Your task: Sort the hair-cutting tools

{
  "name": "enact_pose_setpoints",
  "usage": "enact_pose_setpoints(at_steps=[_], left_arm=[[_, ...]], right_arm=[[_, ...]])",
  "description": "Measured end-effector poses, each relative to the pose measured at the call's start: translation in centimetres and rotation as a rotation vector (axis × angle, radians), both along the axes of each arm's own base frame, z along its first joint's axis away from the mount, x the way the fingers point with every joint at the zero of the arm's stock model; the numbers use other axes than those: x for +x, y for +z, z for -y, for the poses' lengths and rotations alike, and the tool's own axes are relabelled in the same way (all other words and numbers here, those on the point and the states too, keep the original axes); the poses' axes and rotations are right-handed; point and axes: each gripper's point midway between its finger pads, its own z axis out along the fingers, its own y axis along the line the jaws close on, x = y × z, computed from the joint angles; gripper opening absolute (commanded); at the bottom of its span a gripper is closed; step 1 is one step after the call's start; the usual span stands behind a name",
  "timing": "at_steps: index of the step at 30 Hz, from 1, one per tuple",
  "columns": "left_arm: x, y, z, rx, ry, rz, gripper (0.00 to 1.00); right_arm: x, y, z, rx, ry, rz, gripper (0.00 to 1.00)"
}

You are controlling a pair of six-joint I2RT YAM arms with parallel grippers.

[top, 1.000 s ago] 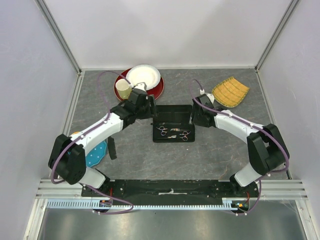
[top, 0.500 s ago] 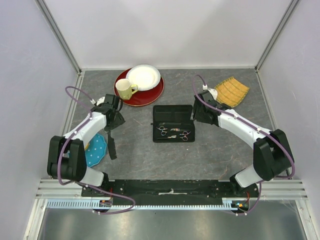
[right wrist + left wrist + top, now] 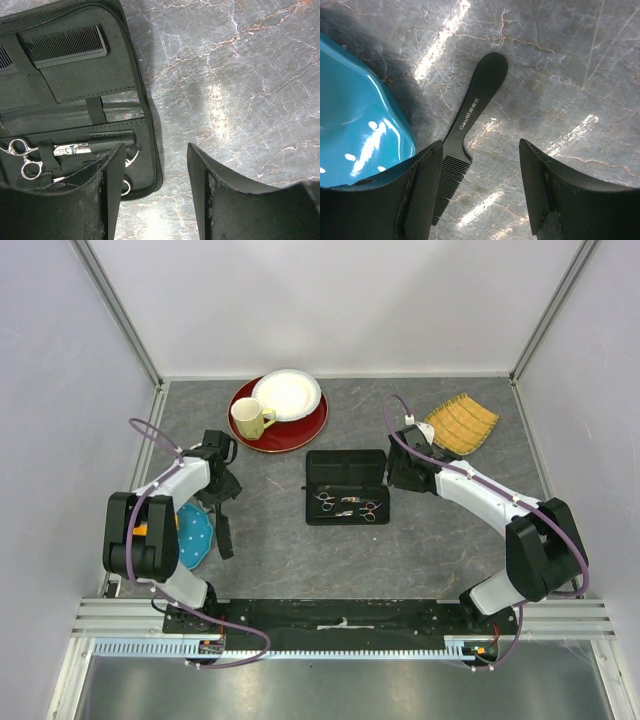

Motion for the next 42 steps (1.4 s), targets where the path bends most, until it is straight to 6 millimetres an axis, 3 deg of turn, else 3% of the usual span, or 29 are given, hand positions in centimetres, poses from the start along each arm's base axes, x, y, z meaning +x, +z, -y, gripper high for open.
enact_pose_setpoints(at_steps=[6,14,20,31,38,42], left_arm=[[-0.7,-1.8,0.0,-0.046,0.015,-0.064,0.66],[-0.4,-2.1,0.8,-0.133,0.004,-0.052,0.44],[-0.2,-2.1,2.1,-0.201,-0.027,-0.03,0.38],[0.1,-2.1,7.7,-0.303,-0.199,-0.007,0.4],[0.5,-1.8,8.0,-0.277,-0.284,-0.027,0.52],[0.9,-1.8,7.7,-0.246,-0.346,-0.049,0.49]], right_arm=[[0.0,0.0,0.0,0.0,0.001,-0.001,0.59],[-0.4,-0.5,0.2,-0.007,0.0,-0.014,0.58],[-0.6,-0.7,0.3,-0.007,-0.002,-0.019,0.56],[-0.6,-0.8,0.1,0.001,-0.001,-0.022,0.55],[-1.1,-1.4,0.1,0.011,-0.001,-0.038,0.55],[-1.4,-1.8,0.2,0.009,-0.003,-0.05,0.56]])
